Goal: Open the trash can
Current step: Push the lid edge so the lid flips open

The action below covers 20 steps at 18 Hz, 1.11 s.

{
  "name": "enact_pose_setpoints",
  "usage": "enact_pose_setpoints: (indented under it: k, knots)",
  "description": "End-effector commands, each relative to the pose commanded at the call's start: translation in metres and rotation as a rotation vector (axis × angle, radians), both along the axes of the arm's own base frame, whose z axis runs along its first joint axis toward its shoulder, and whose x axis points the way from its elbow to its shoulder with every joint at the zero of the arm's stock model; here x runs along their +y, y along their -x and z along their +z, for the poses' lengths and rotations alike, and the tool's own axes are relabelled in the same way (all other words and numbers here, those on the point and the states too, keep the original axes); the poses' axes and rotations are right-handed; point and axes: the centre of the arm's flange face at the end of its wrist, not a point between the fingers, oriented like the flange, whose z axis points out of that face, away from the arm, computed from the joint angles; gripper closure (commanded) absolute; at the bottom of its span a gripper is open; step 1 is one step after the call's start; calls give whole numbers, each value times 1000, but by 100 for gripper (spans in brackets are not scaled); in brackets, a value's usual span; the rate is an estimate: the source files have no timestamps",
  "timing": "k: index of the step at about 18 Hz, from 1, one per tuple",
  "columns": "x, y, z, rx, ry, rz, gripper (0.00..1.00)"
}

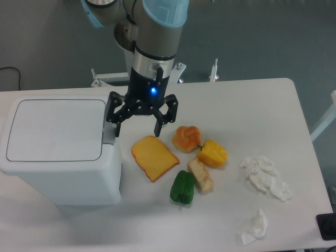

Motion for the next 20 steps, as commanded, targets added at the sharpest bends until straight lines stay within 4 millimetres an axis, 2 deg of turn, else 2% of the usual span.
enact_pose_setpoints:
  k: [8, 16, 20]
  knots:
    - [0, -1, -2, -2, 2, -2, 0]
    - [4, 10, 28, 94, -34, -75, 0]
    - [1, 18, 30, 205, 8, -190, 0]
